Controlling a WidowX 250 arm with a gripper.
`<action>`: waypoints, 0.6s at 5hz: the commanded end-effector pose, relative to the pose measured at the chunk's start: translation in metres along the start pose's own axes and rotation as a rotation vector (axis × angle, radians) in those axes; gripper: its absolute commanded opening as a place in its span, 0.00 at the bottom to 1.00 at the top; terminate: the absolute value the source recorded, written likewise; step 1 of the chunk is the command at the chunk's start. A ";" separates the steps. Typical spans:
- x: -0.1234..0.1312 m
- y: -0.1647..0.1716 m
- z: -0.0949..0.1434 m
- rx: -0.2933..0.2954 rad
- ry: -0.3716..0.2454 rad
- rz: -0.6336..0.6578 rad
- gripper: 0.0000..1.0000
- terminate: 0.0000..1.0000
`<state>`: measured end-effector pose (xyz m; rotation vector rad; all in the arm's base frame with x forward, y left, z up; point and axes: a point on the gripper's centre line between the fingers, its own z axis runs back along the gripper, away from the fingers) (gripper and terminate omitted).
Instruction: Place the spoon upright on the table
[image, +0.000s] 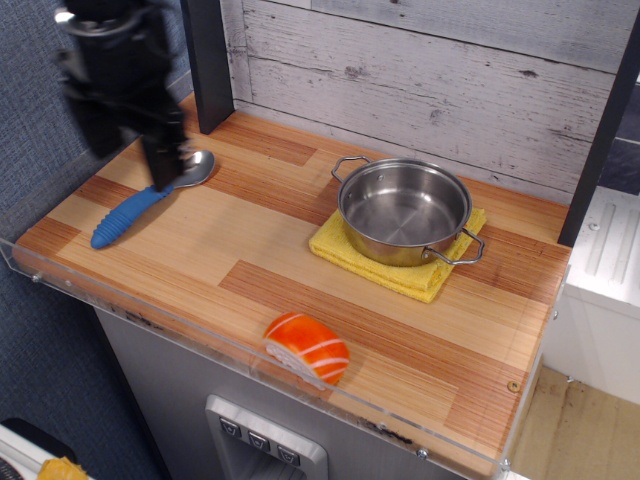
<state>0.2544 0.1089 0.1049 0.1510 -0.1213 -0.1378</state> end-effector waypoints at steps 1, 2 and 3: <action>0.037 -0.034 0.034 -0.057 -0.086 0.050 1.00 0.00; 0.051 -0.046 0.034 -0.105 -0.120 0.157 1.00 0.00; 0.051 -0.046 0.034 -0.105 -0.120 0.157 1.00 1.00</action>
